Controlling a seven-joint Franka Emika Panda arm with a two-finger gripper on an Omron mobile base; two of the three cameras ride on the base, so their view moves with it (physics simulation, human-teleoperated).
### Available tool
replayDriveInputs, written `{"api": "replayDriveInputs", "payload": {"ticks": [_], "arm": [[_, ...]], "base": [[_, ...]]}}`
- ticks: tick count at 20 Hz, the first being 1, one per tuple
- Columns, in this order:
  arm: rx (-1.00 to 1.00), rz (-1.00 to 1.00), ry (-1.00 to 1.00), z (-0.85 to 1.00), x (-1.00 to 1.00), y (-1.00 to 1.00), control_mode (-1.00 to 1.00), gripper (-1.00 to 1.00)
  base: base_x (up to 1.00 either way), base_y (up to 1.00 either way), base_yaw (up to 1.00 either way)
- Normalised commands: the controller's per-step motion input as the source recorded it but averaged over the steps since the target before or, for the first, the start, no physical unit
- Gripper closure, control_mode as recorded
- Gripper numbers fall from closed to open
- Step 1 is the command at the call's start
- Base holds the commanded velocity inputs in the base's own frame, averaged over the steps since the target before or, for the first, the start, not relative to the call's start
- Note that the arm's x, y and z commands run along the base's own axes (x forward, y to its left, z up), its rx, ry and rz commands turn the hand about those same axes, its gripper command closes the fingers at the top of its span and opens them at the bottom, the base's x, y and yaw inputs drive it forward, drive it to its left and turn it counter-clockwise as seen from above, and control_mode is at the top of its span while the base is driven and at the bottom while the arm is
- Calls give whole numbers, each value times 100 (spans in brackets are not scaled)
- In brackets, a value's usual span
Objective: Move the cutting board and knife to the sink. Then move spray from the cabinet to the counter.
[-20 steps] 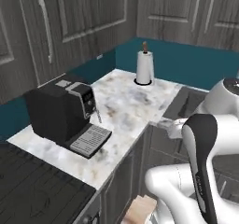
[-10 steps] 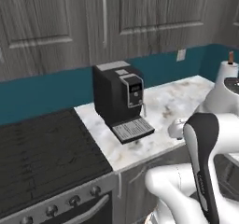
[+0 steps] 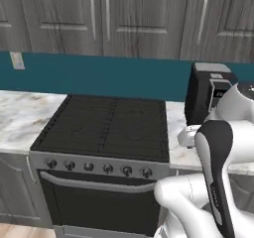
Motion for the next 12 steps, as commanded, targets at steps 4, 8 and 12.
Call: {"api": "replayDriveInputs", "payload": {"ticks": [4, 8, 12], "arm": [[0, 0, 0, 0, 0, 0, 100, -100], [0, 0, 0, 0, 0, 0, 100, -100], [0, 0, 0, 0, 0, 0, 100, -100]], "base": [[-42, -8, 57], [-38, 4, 76], [-6, 21, 85]]}}
